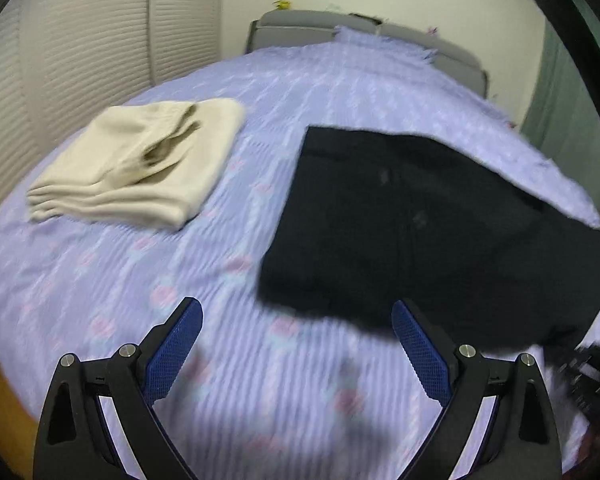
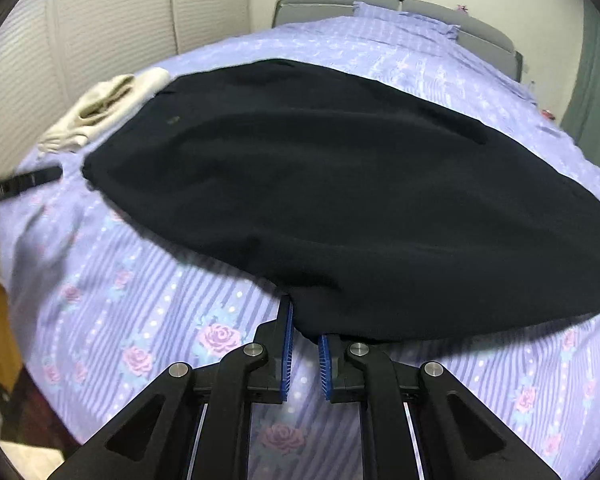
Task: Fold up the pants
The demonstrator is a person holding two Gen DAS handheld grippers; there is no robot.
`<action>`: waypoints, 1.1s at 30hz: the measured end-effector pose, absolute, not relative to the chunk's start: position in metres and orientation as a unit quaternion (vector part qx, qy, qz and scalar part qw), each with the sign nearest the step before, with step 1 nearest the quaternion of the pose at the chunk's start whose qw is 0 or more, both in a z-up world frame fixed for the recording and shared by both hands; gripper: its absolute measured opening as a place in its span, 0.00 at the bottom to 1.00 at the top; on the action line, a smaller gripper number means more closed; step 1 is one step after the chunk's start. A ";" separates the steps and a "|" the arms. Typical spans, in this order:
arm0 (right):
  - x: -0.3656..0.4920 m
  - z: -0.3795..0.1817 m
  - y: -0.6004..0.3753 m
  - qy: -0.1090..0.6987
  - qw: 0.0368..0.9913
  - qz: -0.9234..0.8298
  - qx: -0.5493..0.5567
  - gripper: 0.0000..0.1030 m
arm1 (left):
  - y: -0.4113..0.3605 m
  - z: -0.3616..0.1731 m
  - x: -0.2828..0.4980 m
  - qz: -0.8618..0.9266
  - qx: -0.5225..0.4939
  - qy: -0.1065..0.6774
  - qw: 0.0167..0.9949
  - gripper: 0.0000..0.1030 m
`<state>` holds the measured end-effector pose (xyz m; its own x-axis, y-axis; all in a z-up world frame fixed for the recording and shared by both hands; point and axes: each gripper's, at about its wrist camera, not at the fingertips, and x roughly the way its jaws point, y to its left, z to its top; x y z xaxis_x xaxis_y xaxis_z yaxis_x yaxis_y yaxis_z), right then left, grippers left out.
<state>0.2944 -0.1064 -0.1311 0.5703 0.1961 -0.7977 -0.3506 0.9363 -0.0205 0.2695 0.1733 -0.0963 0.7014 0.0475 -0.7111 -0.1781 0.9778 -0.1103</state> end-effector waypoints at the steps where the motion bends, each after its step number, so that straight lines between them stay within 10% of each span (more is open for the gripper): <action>1: 0.298 -0.132 -0.106 0.445 0.879 0.145 -0.084 0.13 | 0.177 -0.098 0.278 0.058 -0.105 0.383 0.916 0.94; 5: 0.304 -0.134 -0.100 0.458 0.878 0.123 -0.069 0.13 | 0.186 -0.116 0.297 0.036 -0.185 0.403 0.896 0.92; 13: 0.299 -0.134 -0.098 0.455 0.880 0.109 -0.079 0.13 | 0.187 -0.138 0.303 0.066 -0.233 0.415 0.877 0.34; 18: 0.293 -0.126 -0.091 0.459 0.878 0.105 -0.087 0.12 | 0.187 -0.122 0.286 0.087 -0.223 0.398 0.886 0.25; 27: 0.277 -0.151 -0.105 0.504 0.857 0.101 -0.044 0.01 | 0.170 -0.128 0.292 0.120 -0.120 0.409 0.897 0.26; 33: 0.250 -0.124 -0.105 0.475 0.875 0.051 -0.074 0.13 | 0.161 -0.102 0.269 0.184 -0.041 0.381 0.905 0.74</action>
